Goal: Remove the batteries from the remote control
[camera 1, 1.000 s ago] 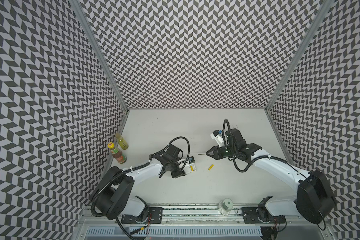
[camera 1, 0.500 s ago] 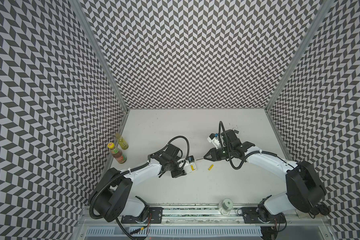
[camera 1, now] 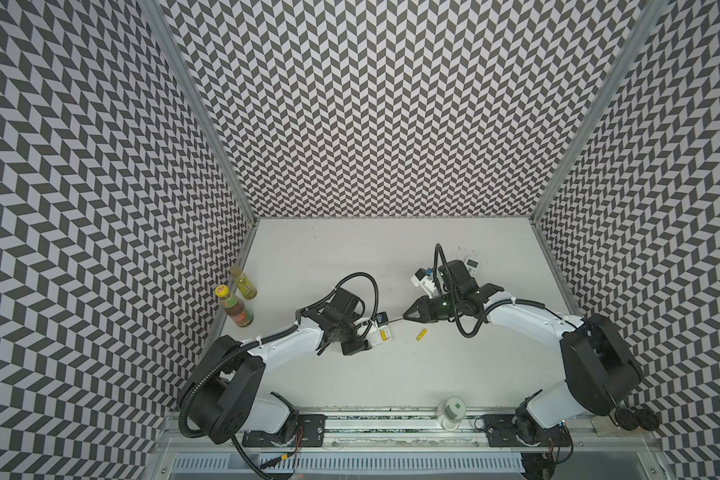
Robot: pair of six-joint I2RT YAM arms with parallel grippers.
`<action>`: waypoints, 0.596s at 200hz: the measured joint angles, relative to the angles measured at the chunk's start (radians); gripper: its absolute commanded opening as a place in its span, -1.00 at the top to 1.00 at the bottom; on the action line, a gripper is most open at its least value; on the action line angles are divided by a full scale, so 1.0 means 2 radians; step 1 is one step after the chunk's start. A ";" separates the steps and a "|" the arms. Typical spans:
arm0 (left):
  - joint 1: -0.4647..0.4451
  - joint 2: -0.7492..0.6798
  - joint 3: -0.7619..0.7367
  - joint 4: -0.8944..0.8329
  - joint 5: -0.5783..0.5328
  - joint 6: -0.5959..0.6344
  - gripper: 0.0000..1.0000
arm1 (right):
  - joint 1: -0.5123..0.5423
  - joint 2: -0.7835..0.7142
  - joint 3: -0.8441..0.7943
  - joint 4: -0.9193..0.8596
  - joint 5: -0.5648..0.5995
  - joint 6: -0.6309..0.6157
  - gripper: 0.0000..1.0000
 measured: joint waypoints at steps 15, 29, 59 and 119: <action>0.000 0.000 -0.004 0.003 0.000 0.001 0.64 | 0.001 0.004 -0.002 0.009 -0.005 0.004 1.00; 0.000 0.001 -0.007 0.002 0.000 0.002 0.64 | 0.005 0.014 -0.002 0.015 -0.009 0.005 1.00; 0.000 0.002 -0.007 0.002 -0.001 0.002 0.64 | 0.014 0.036 -0.003 0.014 -0.012 0.005 1.00; 0.000 0.008 -0.007 0.003 -0.016 0.006 0.64 | 0.016 0.037 -0.014 0.015 -0.008 0.005 1.00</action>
